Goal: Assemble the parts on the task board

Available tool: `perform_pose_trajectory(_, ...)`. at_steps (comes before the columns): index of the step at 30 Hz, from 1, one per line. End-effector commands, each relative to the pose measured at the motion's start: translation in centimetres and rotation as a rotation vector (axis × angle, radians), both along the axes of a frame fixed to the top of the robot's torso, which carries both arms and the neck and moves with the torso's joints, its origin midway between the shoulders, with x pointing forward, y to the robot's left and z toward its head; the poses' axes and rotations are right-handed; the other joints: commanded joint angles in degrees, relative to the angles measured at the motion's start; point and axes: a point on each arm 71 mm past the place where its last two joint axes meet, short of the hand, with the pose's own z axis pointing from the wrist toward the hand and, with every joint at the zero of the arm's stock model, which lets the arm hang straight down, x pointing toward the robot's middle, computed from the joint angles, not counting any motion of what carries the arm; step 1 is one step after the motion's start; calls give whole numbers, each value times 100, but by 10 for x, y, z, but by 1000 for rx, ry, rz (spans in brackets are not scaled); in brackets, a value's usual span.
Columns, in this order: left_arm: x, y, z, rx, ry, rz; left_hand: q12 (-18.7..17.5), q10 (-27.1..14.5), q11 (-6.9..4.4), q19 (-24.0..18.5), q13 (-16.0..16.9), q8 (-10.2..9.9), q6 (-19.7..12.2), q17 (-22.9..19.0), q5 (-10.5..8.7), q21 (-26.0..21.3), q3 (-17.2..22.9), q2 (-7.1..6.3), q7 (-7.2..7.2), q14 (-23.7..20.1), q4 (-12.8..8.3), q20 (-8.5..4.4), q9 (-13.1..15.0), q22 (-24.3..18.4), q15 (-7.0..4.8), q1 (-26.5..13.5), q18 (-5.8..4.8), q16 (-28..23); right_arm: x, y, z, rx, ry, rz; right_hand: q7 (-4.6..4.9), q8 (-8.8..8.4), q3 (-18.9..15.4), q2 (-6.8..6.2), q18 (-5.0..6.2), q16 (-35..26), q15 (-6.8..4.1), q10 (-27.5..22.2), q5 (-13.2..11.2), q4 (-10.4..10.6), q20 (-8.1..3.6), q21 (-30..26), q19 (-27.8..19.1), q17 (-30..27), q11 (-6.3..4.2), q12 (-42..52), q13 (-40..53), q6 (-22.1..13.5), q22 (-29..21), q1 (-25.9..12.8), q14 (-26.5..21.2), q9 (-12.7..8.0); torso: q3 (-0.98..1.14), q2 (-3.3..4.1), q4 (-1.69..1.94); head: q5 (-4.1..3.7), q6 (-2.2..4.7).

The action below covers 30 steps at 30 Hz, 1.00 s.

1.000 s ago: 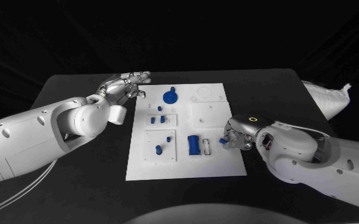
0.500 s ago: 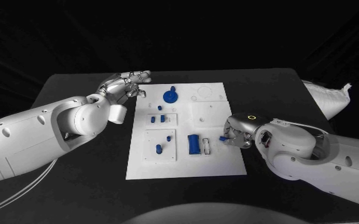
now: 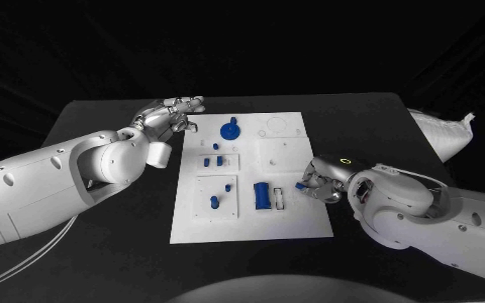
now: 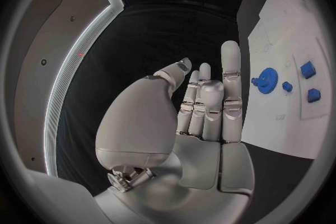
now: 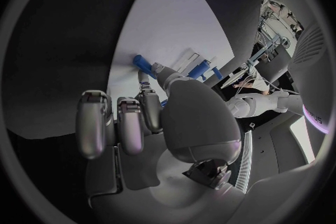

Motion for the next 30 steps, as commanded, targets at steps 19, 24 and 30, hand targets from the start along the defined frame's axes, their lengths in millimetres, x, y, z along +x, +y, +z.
perform_pose_trajectory(19,-2,-5,2,-9,-11,-21,27,-35,-1,-3,5,18,-51,-8,-15,-24,-17,40,-2,-31,-33,16,1,-8,9,38,61,22,-6,21,2,222,137,-110,-114,76,-55,-380,-43,34,-24,378,326,94,-17,32,144,1252,-135,86,762,305,162,-521,543,25,-5,4,5,25,-31)
perform_pose_trajectory(24,-2,-5,2,-9,-11,-22,27,-35,-1,-3,5,18,-51,-8,-15,-24,-17,40,-2,-31,-33,16,1,-8,9,38,61,22,-6,26,-3,222,175,-102,-152,104,-249,-407,-48,29,-49,419,596,235,-36,47,156,1243,-166,204,828,414,186,-768,542,41,-2,8,6,34,-34)
perform_pose_trajectory(30,-2,-5,2,-10,-10,-23,27,-35,-1,-3,5,18,-51,-8,-15,-24,-17,40,-2,-31,-33,16,1,-8,9,38,61,22,-4,31,-5,229,187,-101,-194,135,-459,-400,-51,33,-80,461,663,351,-65,60,169,1250,-202,310,886,518,204,-951,544,73,-1,7,2,43,-43)
